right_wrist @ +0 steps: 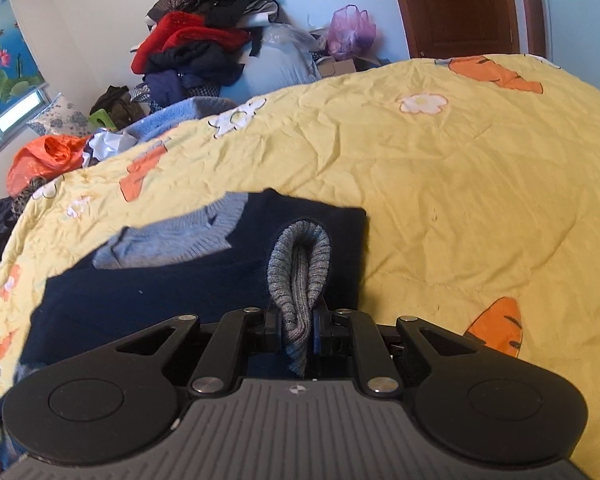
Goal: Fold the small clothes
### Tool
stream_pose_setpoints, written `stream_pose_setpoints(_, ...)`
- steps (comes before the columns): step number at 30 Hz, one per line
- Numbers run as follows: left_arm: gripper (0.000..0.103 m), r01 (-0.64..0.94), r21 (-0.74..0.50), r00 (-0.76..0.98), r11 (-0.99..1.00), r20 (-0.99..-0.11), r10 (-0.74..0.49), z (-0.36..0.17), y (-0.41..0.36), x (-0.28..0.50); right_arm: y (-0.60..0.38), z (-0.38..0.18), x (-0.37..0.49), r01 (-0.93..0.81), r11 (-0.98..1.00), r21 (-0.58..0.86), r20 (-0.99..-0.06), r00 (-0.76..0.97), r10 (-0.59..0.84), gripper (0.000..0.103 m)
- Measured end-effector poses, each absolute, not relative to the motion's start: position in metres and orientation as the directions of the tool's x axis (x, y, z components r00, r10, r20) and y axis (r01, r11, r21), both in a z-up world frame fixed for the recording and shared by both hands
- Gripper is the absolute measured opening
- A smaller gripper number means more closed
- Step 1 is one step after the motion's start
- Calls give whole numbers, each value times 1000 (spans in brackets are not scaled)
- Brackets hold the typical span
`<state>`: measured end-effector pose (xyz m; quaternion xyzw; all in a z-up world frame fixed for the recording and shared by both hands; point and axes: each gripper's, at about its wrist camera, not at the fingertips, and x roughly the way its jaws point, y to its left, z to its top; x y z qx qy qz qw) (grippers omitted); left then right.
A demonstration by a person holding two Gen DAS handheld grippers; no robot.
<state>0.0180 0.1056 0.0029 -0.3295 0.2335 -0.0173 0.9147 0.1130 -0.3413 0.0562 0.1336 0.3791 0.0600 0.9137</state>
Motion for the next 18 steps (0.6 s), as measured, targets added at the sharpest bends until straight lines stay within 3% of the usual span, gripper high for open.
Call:
stream_pose_setpoints(1,103,-122,-611,890,782,-416,-186,3,106,18,-342,54,114,-3,961,278,-679,707,199,42)
stream_pose_setpoints(3,103,-122,-611,890,782,-416,-185,3,106,18,-345,55,109,58,969,241,-662,740,121,64)
stream_pose_setpoints(5,103,-122,-611,890,782,-416,-186,3,106,18,-343,64,95,121,971,205,-581,813,21,67)
stream_pose_setpoints(8,103,-122,-610,890,783,-416,-185,3,106,18,-326,74,69,55,978,199,-479,877,48,72)
stream_pose_setpoints(10,103,-122,-609,890,784,-417,-185,3,106,18,-304,73,63,-66,984,166,-487,862,140,88)
stream_pose_setpoints(14,103,-123,-609,890,783,-417,-185,3,106,18,-266,56,68,-191,981,24,-539,824,174,87)
stream_pose_setpoints(18,103,-123,-609,890,783,-417,-185,3,106,19,-261,33,89,-191,981,43,-645,745,173,88)
